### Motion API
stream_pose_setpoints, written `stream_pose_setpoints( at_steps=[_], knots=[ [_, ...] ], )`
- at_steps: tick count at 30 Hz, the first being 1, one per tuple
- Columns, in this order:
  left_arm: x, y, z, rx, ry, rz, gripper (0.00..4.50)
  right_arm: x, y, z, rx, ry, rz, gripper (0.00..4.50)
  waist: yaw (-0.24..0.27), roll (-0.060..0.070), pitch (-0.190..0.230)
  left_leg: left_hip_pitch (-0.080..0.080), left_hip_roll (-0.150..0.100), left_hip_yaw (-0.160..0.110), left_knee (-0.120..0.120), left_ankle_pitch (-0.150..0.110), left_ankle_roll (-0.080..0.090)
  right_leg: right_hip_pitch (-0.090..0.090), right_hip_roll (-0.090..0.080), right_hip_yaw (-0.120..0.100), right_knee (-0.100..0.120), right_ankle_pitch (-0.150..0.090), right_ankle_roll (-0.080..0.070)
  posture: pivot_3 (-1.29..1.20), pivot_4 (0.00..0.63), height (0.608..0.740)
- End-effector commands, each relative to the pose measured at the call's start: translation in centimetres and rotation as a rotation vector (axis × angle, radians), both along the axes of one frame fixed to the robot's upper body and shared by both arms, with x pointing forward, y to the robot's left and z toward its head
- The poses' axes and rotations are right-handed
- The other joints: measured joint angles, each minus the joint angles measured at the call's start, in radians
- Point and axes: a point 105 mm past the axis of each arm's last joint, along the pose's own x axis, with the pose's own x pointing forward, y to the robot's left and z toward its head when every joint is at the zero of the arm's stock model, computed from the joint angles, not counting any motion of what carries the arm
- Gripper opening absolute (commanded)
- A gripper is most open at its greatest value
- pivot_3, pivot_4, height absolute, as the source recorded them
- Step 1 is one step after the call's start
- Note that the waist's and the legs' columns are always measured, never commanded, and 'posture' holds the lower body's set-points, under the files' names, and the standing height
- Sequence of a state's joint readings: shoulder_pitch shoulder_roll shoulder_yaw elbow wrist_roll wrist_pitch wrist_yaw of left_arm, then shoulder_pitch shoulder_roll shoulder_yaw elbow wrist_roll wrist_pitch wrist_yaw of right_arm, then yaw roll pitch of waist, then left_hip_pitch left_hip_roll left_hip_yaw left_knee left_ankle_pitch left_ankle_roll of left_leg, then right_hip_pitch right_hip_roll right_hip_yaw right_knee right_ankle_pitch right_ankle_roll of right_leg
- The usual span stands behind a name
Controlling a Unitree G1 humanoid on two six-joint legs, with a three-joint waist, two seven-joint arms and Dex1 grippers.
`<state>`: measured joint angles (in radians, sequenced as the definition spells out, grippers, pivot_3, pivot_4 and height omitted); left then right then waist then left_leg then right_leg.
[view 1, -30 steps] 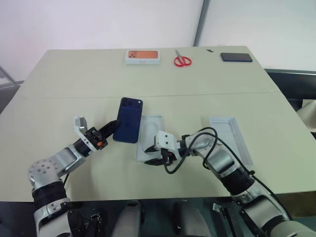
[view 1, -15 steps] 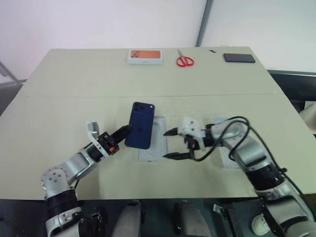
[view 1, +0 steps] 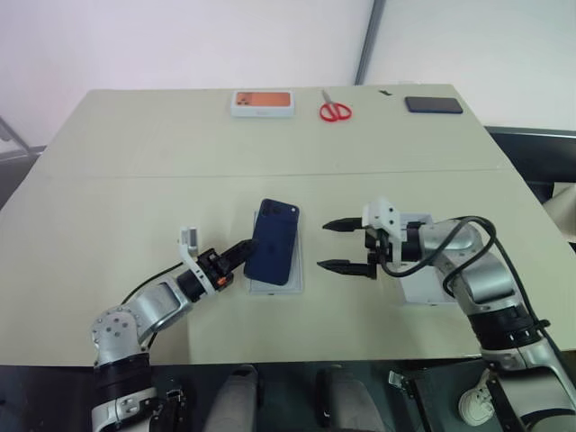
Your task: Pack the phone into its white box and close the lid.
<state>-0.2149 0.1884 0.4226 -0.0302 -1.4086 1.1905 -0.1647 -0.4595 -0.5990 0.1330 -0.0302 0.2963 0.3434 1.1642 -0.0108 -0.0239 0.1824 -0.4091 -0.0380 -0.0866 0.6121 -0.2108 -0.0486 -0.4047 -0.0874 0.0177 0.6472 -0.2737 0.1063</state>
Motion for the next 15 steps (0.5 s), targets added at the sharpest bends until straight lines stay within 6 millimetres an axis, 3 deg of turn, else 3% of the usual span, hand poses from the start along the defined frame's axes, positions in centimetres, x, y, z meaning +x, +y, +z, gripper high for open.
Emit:
stream_pose_setpoints(
  at_steps=[1, 9, 10, 15],
  knots=[
    [-0.2, -0.3, 2.6, -0.026, -0.093, -0.008, 0.45, 0.2, 0.4, 0.8, 0.012, -0.048, 0.014, 4.24, 0.0, 0.0, 0.0, 0.0, 0.0, 0.0, 0.0, 0.0, 0.0, 0.0, 0.0, 0.0, 0.0, 0.0, 0.0, 0.0, 0.15, 0.74],
    [-0.6, -0.4, 3.2, -0.015, -0.099, -0.001, 4.24, 0.7, 0.5, 0.3, -0.002, -0.053, 0.022, 4.27, -0.001, 0.0, 0.0, 0.0, 0.0, 0.0, 0.0, 0.0, 0.0, 0.0, 0.0, 0.0, 0.0, 0.0, 0.0, 0.0, 0.15, 0.74],
    [-0.8, -0.5, 3.1, -0.004, -0.1, -0.007, 4.42, 0.7, 0.5, 0.3, -0.002, -0.054, 0.023, 4.27, -0.001, 0.0, 0.0, 0.0, 0.0, 0.0, 0.0, 0.0, 0.0, 0.0, 0.0, 0.0, 0.0, 0.0, 0.0, 0.0, 0.15, 0.74],
    [-1.0, -0.1, 4.0, 0.015, -0.153, -0.011, 4.42, 1.0, 0.8, 0.4, -0.002, -0.063, 0.025, 4.27, -0.001, 0.0, 0.0, 0.0, 0.0, 0.0, 0.0, 0.0, 0.0, 0.0, 0.0, 0.0, 0.0, 0.0, 0.0, 0.0, 0.15, 0.74]
  ],
)
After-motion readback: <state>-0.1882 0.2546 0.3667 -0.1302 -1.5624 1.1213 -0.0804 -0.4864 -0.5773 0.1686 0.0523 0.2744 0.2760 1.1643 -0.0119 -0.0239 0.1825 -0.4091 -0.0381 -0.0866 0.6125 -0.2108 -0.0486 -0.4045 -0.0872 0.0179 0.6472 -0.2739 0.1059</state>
